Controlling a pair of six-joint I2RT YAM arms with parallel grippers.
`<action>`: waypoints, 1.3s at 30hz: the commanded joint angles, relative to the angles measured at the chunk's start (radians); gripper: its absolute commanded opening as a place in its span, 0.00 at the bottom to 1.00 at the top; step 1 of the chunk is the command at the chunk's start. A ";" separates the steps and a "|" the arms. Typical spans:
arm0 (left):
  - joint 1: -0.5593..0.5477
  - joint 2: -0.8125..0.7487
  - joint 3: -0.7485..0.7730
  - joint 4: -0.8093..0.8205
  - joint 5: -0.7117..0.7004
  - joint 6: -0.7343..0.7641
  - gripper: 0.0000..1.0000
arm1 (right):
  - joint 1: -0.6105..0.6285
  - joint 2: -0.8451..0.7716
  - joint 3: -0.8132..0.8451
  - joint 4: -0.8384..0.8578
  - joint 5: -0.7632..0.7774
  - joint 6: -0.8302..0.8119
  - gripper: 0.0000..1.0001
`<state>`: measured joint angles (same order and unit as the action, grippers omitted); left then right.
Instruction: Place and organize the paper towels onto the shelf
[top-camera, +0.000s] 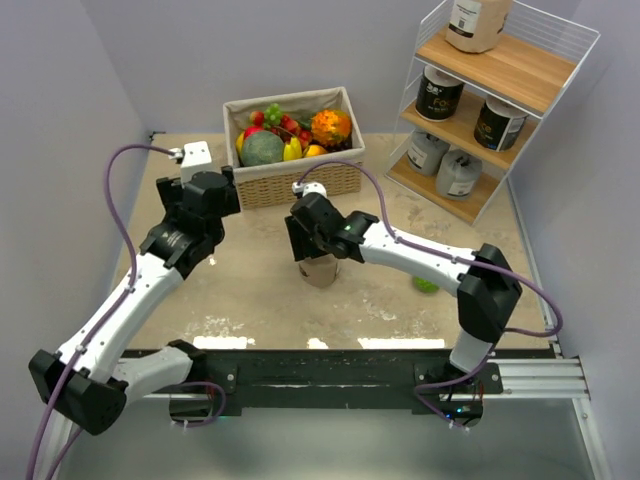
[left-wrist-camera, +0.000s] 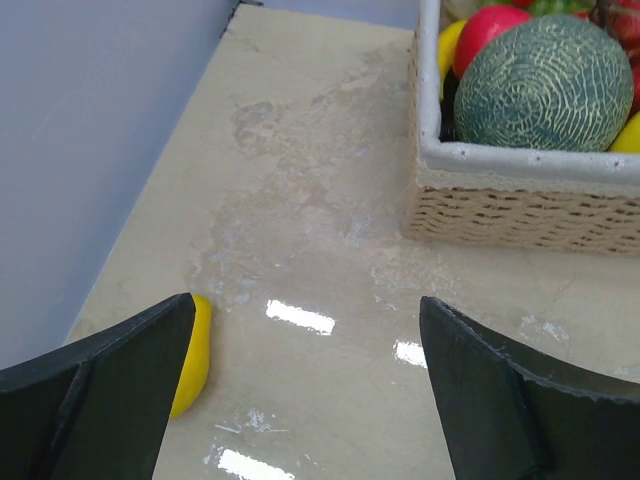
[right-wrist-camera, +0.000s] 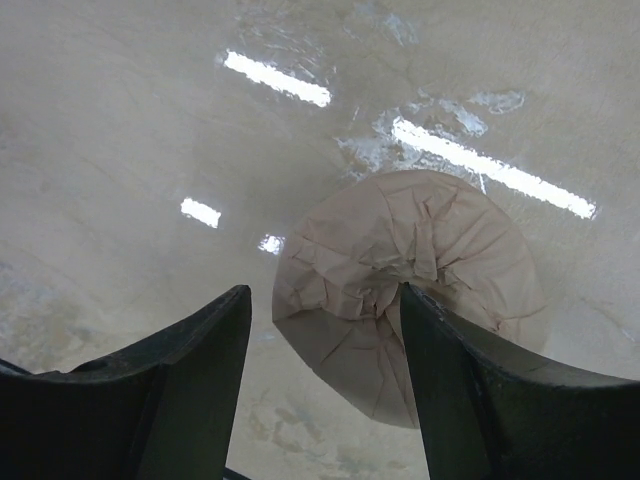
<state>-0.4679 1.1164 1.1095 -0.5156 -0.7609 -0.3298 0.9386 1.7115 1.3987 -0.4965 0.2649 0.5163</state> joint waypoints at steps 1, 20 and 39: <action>-0.003 -0.075 -0.025 0.092 -0.078 -0.031 1.00 | 0.028 0.063 0.071 -0.091 0.095 0.011 0.64; -0.003 -0.075 -0.039 0.104 -0.077 -0.043 1.00 | 0.055 0.021 0.150 -0.155 0.304 -0.303 0.28; -0.009 -0.089 -0.046 0.115 -0.021 -0.051 1.00 | -0.161 -0.073 0.799 0.001 0.659 -1.240 0.30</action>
<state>-0.4709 1.0466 1.0668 -0.4511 -0.7860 -0.3561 0.8207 1.6920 2.1944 -0.6830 0.8810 -0.4137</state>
